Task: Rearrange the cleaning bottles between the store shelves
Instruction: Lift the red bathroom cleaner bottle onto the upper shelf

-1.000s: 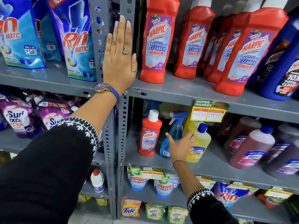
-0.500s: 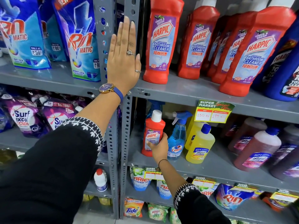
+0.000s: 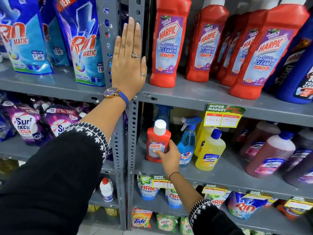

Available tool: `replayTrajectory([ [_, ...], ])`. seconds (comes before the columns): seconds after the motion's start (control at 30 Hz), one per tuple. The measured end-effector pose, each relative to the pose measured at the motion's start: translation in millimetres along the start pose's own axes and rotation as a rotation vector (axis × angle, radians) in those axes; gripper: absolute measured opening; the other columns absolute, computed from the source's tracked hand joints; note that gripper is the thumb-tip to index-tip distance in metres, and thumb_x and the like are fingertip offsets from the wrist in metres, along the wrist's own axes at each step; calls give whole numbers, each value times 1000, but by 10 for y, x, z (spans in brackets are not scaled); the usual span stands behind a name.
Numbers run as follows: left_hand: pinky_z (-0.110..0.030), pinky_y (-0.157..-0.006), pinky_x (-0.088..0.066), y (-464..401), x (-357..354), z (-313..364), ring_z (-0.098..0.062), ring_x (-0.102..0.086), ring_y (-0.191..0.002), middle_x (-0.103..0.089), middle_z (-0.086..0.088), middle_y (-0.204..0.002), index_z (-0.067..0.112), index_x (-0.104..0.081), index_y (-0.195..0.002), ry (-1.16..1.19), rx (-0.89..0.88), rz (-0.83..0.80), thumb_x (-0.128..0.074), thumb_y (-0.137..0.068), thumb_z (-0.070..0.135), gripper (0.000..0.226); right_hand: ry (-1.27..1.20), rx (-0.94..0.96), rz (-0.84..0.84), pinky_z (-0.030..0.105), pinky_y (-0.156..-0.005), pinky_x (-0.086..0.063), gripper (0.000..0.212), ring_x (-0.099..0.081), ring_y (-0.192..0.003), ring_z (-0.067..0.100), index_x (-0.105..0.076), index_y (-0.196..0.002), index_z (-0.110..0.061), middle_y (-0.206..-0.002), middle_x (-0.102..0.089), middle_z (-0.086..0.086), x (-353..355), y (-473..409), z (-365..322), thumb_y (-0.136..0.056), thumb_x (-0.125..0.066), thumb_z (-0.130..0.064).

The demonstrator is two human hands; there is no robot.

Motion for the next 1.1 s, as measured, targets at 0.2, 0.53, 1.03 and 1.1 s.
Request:
replayTrajectory([
  [0.2,-31,-117,0,-1,11,-2,-29,-16,-142,-22,-22,-152,-3,-22,-146,11,4,-30,-45,-88,13,65,-176,97,14,37,-79,-56,44,-66,-89,15,-63,-104,-26,-97,-71,-4,212,120,-563,-66,-86,-27],
  [0.53,-30,-116,5,4,42,11,-26,-8,-144,-14,-20,-155,-2,-14,-148,15,26,-110,-41,-90,15,67,-621,186,17,33,-82,-57,38,-70,-93,18,-64,-103,-22,-99,-75,0,634,214,-1494,-72,-81,-7],
  [1.03,-32,-117,1,-30,47,19,-30,-16,-141,-19,-23,-152,-7,-19,-146,41,23,-118,-34,-90,18,63,-1009,339,384,37,-101,-48,44,-57,-121,20,-45,-136,-8,-133,-58,11,1089,-447,-2630,-94,-56,-14],
  [1.1,-33,-117,1,-17,42,16,-29,-13,-142,-16,-21,-153,-5,-16,-147,23,15,-122,-34,-90,19,63,-980,359,436,35,-101,-48,42,-56,-122,20,-44,-137,-9,-134,-57,9,1147,-578,-2724,-96,-53,-13],
])
Point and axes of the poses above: each hand's wrist, its own y-axis away from the middle knuckle, its own x-axis out of the back of the hand, z = x × y, the point moved 2 cm from there along -y, towards the middle knuckle
